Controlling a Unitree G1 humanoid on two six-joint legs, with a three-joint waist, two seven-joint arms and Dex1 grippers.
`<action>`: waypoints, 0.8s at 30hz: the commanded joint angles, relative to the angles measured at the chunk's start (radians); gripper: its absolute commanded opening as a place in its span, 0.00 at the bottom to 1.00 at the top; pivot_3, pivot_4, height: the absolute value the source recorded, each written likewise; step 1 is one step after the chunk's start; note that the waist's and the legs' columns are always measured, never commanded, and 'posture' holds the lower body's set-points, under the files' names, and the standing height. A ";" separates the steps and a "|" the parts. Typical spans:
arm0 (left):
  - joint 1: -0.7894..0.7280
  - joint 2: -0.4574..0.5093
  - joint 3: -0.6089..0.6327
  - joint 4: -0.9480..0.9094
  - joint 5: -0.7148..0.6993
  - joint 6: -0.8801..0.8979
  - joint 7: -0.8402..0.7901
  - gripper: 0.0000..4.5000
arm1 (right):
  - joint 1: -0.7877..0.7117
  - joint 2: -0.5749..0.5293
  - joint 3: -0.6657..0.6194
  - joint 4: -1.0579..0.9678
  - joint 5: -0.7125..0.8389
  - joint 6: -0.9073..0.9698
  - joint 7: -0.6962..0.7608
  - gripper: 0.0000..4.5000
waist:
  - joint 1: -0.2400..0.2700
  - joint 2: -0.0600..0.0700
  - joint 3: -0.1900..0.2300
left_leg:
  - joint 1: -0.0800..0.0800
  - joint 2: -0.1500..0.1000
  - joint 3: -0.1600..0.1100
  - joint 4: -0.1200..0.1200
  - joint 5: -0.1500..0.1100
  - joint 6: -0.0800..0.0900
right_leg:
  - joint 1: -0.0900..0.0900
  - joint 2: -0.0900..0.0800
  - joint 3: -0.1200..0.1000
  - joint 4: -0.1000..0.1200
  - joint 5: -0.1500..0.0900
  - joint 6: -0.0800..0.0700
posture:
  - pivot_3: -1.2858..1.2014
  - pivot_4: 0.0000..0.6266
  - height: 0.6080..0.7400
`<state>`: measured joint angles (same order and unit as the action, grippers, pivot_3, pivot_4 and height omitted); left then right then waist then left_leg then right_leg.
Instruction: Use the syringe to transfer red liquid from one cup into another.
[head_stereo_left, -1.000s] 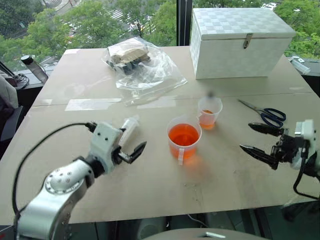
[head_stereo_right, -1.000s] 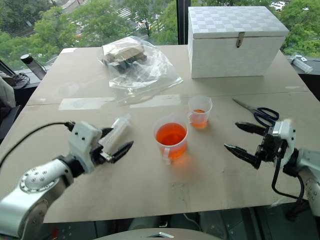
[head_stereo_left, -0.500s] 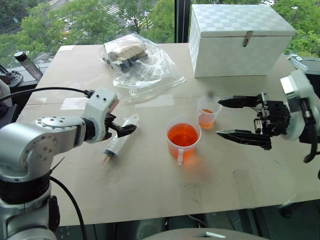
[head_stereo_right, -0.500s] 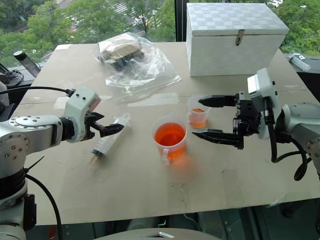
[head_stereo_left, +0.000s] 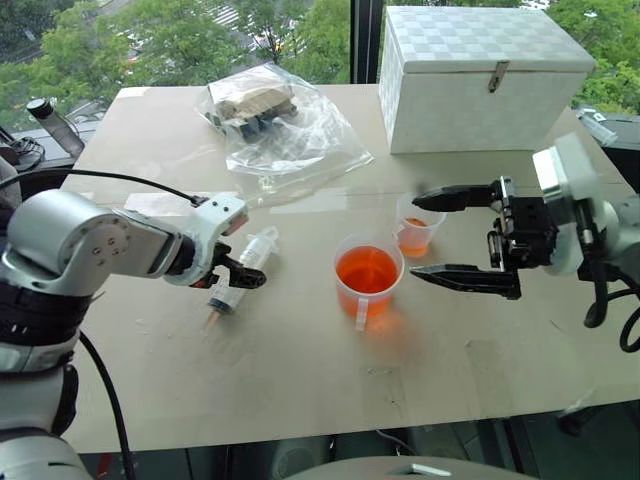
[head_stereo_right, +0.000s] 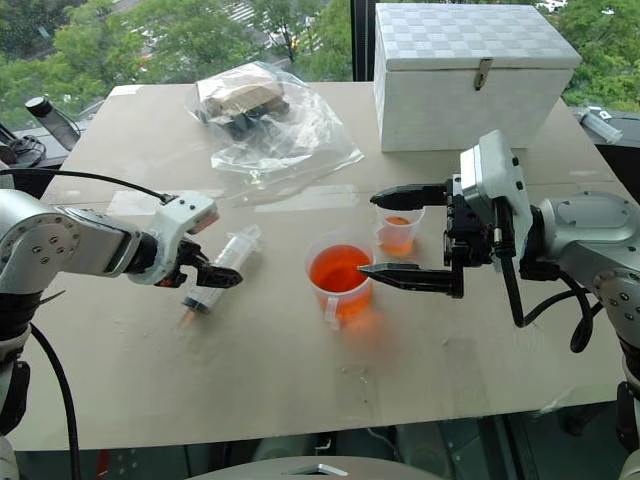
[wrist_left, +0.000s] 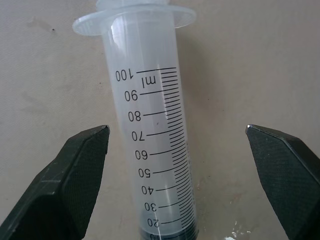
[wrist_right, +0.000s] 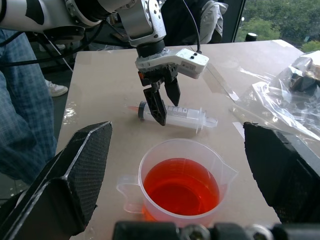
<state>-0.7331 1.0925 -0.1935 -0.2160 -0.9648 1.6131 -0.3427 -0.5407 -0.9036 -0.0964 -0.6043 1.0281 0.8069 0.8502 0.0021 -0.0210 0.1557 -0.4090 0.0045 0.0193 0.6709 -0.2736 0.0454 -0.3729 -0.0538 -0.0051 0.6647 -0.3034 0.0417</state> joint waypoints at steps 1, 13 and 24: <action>-0.058 -0.009 -0.039 0.032 0.015 0.001 -0.015 0.99 | -0.016 -0.032 -0.042 -0.037 0.008 0.030 -0.051 1.00 | 0.000 0.000 0.000 | -0.004 0.000 0.000 0.001 0.000 -0.001 | -0.004 0.000 0.000 0.001 0.000 0.000 | 0.52 0.24 1.00; -0.157 -0.054 -0.191 0.137 0.148 -0.012 -0.103 0.99 | -0.061 -0.109 -0.072 -0.066 0.161 0.185 -0.202 1.00 | -0.004 0.000 0.000 | -0.007 0.000 0.000 0.004 0.001 -0.001 | -0.006 0.001 0.000 0.004 0.000 0.000 | 0.52 0.24 1.00; -0.225 -0.107 -0.328 0.248 0.364 -0.121 -0.267 0.99 | -0.049 -0.131 -0.059 -0.087 0.194 0.233 -0.266 1.00 | 0.006 0.000 0.000 | -0.006 0.000 0.000 0.006 0.001 0.000 | -0.006 0.002 0.000 0.008 0.000 0.000 | 0.52 0.24 1.00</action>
<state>-0.9451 0.9887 -0.5050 0.0191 -0.6431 1.5195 -0.5873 -0.5820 -1.0167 -0.1344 -0.6693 1.2159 1.0432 0.5930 0.0077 -0.0207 0.1554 -0.4153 0.0040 0.0196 0.6778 -0.2729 0.0450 -0.3792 -0.0522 -0.0052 0.6729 -0.3035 0.0419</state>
